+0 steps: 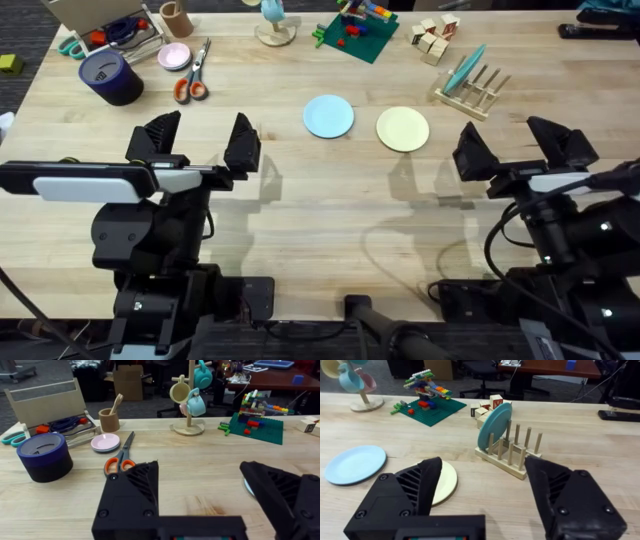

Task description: Pick up the plates from the table one by one and place each into a slot on the dish rack.

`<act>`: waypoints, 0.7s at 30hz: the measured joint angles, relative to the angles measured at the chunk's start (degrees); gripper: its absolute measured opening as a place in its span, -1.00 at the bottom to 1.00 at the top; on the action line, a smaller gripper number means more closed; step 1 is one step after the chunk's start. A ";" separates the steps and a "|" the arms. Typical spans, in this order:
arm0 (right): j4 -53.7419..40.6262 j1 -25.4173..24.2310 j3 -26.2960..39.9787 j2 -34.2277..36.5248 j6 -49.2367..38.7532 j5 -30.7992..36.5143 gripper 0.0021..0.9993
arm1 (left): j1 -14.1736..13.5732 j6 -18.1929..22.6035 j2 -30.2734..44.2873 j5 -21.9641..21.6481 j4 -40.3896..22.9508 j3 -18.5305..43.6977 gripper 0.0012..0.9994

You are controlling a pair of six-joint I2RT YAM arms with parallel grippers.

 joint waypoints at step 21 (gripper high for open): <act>0.90 0.00 1.27 0.10 0.00 -0.22 0.99 | 0.00 0.04 0.14 -0.09 -6.20 4.05 0.99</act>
